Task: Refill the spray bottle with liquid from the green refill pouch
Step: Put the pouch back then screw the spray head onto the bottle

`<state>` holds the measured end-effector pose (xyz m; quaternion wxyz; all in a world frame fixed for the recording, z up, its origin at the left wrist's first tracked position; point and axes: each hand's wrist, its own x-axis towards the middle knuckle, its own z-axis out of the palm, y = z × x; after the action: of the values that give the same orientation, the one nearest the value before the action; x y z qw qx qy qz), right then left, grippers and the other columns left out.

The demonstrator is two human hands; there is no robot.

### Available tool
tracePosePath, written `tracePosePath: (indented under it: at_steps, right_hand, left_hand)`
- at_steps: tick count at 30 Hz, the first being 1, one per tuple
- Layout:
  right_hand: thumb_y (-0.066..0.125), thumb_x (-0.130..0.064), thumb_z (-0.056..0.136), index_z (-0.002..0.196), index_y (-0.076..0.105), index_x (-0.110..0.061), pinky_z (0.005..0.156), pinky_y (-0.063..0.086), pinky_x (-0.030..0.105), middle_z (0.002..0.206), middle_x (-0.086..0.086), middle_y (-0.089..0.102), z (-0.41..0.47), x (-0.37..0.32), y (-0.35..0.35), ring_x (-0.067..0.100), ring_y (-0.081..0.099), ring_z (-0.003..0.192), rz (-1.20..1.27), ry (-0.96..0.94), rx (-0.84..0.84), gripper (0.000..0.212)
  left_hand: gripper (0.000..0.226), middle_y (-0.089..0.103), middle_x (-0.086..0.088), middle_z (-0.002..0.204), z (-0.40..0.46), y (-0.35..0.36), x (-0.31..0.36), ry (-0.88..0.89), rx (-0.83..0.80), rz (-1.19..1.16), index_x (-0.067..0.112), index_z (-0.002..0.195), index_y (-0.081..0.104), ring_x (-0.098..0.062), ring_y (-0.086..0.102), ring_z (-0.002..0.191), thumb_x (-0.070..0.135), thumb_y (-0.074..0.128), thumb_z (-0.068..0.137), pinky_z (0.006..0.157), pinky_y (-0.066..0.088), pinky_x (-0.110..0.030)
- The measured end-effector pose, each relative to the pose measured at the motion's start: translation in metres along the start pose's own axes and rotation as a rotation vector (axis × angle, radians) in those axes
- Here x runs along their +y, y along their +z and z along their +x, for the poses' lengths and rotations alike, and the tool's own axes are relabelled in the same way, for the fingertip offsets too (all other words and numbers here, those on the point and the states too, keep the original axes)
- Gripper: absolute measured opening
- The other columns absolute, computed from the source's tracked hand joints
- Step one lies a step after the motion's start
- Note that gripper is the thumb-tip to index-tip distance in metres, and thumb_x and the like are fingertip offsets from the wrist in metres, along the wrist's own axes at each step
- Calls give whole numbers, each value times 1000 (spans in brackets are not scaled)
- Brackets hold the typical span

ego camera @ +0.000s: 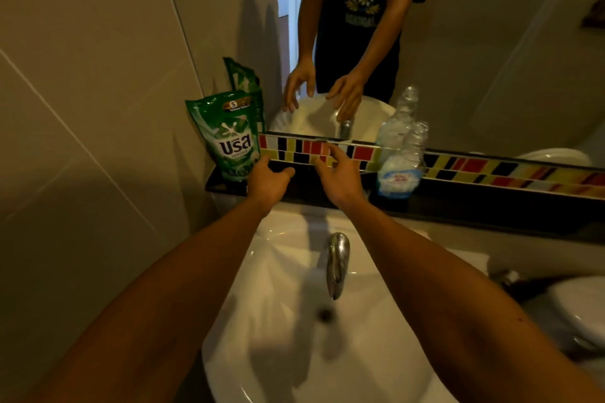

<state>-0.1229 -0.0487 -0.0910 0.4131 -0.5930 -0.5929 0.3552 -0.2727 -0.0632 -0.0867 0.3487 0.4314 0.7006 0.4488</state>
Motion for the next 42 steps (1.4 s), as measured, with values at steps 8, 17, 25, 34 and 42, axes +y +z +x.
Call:
tracePosePath:
  at_steps: [8, 17, 25, 34, 42]
  right_hand:
    - [68, -53, 87, 143, 52, -28, 102, 56, 53, 137, 4, 64, -18, 56, -70, 25, 63, 123, -52, 135, 153, 64]
    - [76, -24, 94, 145, 49, -17, 93, 58, 34, 144, 8, 51, -32, 55, -130, 24, 60, 126, -1, 163, 326, 58]
    - [81, -28, 89, 159, 34, -24, 111, 50, 56, 160, 7, 41, 4, 60, -145, 28, 43, 147, 47, 119, 293, 85]
    - [81, -17, 89, 142, 55, -17, 106, 55, 49, 141, 3, 64, 42, 65, -155, 22, 61, 130, 209, 81, 171, 59]
    - [79, -9, 89, 127, 60, -20, 98, 58, 38, 128, 0, 69, 50, 64, -167, 20, 66, 121, 222, 80, 62, 43]
  left_hand:
    - [57, 58, -7, 138, -28, 56, 25, 68, -127, 99, 18, 140, 52, -27, 53, 128, 20, 73, 87, 90, 41, -26]
    - [54, 56, -10, 141, -26, 90, 29, 70, -216, 130, 14, 144, 49, -29, 53, 128, 17, 67, 93, 93, 38, -25]
    - [50, 63, -7, 130, -3, 106, 14, 92, -265, 198, 20, 135, 59, -29, 59, 120, 26, 74, 87, 99, 50, -41]
    - [48, 66, -11, 124, 24, 133, -13, 10, -204, 255, 12, 130, 61, -31, 61, 114, 26, 75, 87, 82, 43, -32]
    - [41, 68, -16, 117, 34, 146, -19, -115, -144, 258, 5, 121, 64, -33, 65, 106, 18, 77, 85, 78, 47, -34]
